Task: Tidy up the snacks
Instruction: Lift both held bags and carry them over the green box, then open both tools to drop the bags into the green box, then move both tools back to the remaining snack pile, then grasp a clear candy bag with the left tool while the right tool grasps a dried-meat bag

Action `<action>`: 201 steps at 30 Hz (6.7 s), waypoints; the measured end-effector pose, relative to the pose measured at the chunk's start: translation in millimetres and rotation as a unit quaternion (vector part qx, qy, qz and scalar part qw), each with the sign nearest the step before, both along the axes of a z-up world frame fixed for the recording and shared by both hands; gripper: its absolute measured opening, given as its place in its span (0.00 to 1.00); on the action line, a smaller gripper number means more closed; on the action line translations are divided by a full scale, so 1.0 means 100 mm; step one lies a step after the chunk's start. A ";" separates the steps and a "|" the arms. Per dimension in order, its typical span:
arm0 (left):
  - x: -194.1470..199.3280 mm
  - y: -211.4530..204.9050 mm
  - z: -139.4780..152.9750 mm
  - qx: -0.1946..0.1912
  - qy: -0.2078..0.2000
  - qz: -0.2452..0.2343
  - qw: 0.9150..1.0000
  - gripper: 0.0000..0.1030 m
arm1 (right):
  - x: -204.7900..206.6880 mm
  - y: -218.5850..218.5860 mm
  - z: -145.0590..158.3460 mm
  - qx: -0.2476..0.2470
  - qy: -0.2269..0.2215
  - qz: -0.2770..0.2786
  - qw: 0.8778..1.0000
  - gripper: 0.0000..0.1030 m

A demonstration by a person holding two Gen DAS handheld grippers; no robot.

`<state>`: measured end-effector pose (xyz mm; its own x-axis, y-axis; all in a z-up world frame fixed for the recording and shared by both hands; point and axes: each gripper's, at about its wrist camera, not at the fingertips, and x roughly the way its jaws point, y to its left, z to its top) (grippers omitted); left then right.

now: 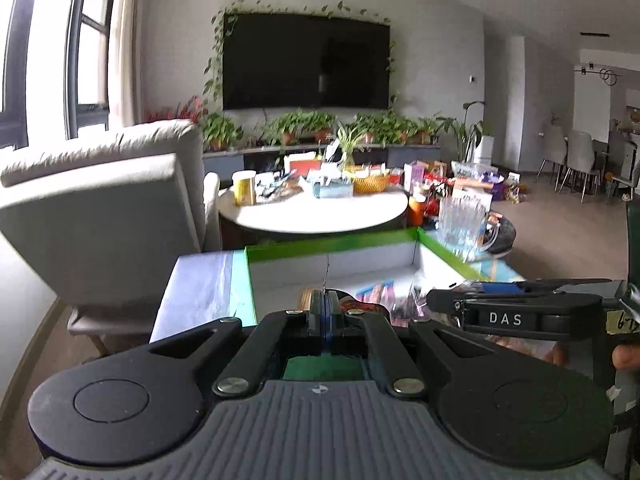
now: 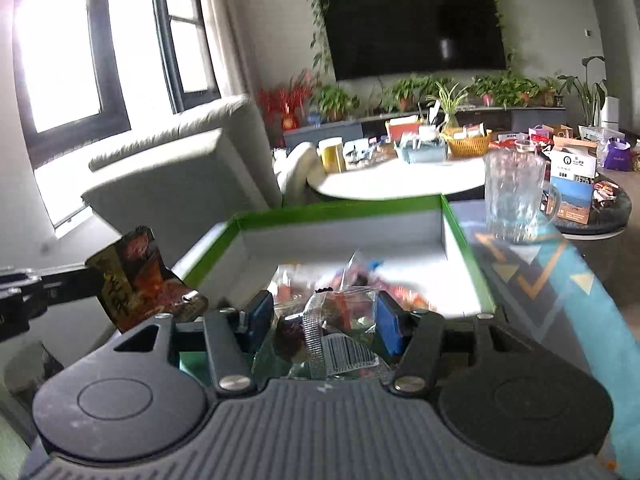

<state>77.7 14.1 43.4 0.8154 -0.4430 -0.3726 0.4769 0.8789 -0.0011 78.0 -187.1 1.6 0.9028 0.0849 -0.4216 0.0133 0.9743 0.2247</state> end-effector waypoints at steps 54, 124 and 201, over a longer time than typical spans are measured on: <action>0.63 -0.29 -0.32 0.009 0.074 0.043 0.996 0.33 | 0.58 -0.35 0.07 0.071 0.015 -0.029 0.997 0.63; -0.01 -0.78 -0.90 0.064 0.170 -0.088 0.979 0.47 | -0.16 -0.63 -0.44 -0.038 0.142 0.052 0.988 0.49; 0.09 -0.67 -1.04 0.097 0.163 -0.045 0.981 0.45 | -0.43 -0.08 -0.59 -0.093 0.141 0.016 0.985 0.61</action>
<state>87.0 -52.5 -60.9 0.5995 -0.4027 -0.6917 0.5542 0.8324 -0.0042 34.6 -194.7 -57.7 0.7454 0.0095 -0.6666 0.0178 0.9993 0.0341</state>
